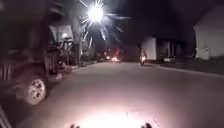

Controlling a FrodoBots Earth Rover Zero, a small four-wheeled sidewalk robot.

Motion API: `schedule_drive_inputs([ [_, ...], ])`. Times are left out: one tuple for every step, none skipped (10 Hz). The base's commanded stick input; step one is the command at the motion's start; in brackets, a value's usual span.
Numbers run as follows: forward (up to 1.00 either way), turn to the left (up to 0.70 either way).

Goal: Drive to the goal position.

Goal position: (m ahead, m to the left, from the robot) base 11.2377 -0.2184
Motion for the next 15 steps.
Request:
schedule_drive_inputs([
  [0.70, 0.00],
  [0.70, 0.00],
  [0.70, 0.00],
  [0.70, 0.00],
  [0.70, 0.00],
  [0.70, 0.00],
  [0.70, 0.00],
  [0.70, 0.00],
  [0.70, 0.00],
  [0.70, 0.00],
  [0.70, 0.00],
  [0.70, 0.00],
  [0.70, 0.00],
  [0.70, 0.00],
  [0.70, 0.00],
])
